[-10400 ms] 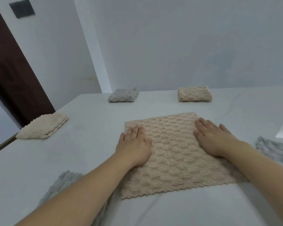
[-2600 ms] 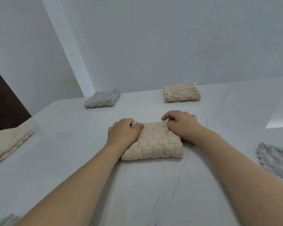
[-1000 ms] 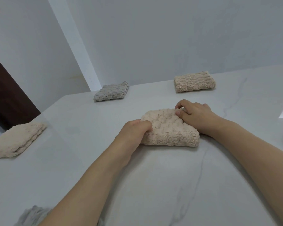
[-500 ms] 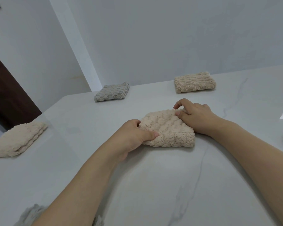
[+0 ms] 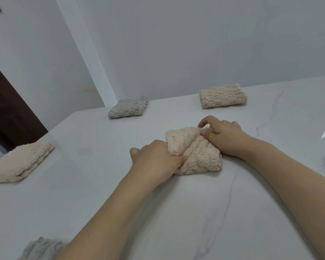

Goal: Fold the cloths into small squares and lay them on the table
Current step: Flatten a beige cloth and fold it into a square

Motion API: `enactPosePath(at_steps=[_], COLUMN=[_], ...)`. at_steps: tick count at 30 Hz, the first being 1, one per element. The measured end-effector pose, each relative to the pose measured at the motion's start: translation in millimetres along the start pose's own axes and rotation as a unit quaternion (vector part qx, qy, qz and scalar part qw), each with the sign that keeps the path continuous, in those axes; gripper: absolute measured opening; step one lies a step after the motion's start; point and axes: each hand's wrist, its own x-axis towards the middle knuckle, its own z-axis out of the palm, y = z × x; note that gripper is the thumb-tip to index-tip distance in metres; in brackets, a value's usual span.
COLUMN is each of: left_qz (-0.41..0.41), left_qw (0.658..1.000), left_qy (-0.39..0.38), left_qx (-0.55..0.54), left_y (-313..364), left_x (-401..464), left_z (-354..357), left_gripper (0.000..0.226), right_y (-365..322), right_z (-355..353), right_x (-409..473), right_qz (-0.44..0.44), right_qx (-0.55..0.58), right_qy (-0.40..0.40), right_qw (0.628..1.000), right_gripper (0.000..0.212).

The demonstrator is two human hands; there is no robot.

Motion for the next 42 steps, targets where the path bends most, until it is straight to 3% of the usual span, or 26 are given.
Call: enactPosePath(at_steps=[11,15,18,20,23,25,27,30,33,42], left_qz=[-0.026,-0.037,0.099,0.197,0.29,0.273,0.225,0.169,0.175,0.133], left_qw=[0.982,0.994,0.98,0.953,0.945,0.958,0.969,0.97,0.964,0.982], left_qy=[-0.023,-0.002,0.164,0.228,0.126,0.066,0.082,0.121,0.159,0.123], left_qx=[-0.184,-0.105,0.058,0.024,-0.085,-0.054,0.058,0.126,0.124,0.058], left_y=[-18.7,-13.0,-11.4,-4.7,11.3,22.1,32.0,43.8,45.4,49.0], left_x=[-1.4,-1.1,-2.7,-8.7,-26.6,-35.3,-34.9,-32.1,-32.6,-33.1], left_z=[1.0,-1.7,-4.5,-6.1,5.9,23.0,38.5,48.3,51.1,48.1], left_gripper=[0.029,0.021,0.014,0.021,0.013,0.017,0.041,0.054,0.036,0.024], right_y=[-2.9,-6.9,-7.9,-7.5,-8.2,-9.6,-10.4,-10.4,-10.4,-11.4], right_z=[-1.9,-5.2,-10.4,-12.3,-13.2,-13.6,-13.8,-13.0,-11.9,-15.4], right_x=[-0.7,-3.6,-7.3,-8.9,-9.4,-9.6,-9.7,-8.6,-7.9,-11.3], right_qz=[0.012,0.02,0.035,0.05,0.047,0.046,0.044,0.042,0.045,0.053], right_qx=[0.0,0.013,0.054,0.097,0.108,0.098,0.087,0.078,0.078,0.096], right_qy=[-0.01,-0.019,-0.019,-0.016,-0.01,-0.013,-0.015,-0.014,-0.014,-0.017], right_qw=[1.0,1.0,0.998,0.994,0.993,0.994,0.995,0.996,0.996,0.994], right_gripper=[0.014,0.017,0.015,0.015,0.017,0.017,0.016,0.014,0.014,0.017])
